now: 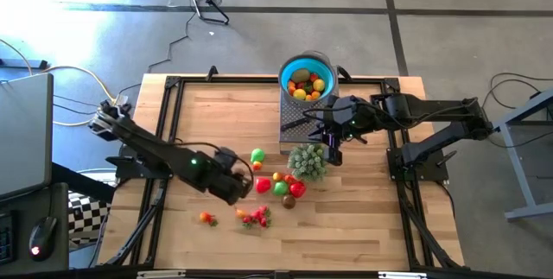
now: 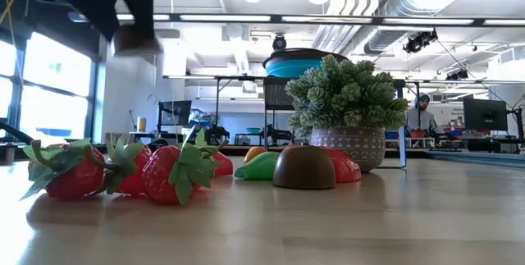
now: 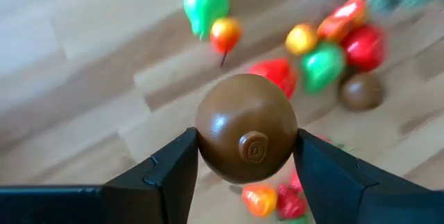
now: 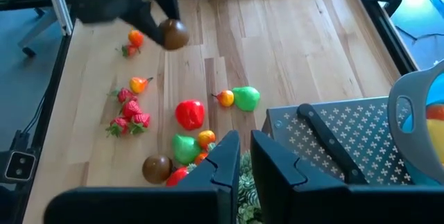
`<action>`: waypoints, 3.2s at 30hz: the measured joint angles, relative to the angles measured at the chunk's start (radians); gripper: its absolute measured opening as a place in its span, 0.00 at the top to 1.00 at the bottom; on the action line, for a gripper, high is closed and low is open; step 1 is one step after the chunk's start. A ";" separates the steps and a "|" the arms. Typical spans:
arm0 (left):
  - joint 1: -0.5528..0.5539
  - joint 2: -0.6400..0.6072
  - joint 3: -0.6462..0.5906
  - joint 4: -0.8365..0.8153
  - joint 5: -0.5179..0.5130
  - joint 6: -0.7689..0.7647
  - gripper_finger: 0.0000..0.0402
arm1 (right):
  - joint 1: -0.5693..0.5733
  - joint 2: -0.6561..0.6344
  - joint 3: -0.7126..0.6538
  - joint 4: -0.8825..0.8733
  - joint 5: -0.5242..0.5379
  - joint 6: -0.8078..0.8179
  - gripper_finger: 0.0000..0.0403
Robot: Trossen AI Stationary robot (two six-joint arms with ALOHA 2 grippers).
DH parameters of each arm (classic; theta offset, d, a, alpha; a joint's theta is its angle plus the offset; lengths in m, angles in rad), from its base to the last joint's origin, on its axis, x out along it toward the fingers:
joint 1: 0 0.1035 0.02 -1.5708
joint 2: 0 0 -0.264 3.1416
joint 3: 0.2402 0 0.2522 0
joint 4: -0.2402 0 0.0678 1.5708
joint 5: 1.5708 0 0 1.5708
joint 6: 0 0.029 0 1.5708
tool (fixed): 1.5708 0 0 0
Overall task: Pick & Place Fruit
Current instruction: Put the brown kiwi into the blue strainer bowl
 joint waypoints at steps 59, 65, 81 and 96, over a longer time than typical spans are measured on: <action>0.594 -0.343 0.001 1.084 0.653 0.823 0.48 | -0.028 0.013 0.000 0.732 0.029 -0.733 0.93; 0.594 -0.343 0.001 1.080 0.653 0.822 0.48 | -0.019 0.013 0.000 0.741 0.028 -0.705 0.77; 0.594 -0.339 0.001 1.074 0.676 0.824 0.48 | 0.049 0.149 0.000 0.955 0.194 -0.764 0.03; 0.594 -0.339 0.001 1.069 0.679 0.823 0.48 | 0.069 0.155 0.000 1.016 0.227 -0.817 0.05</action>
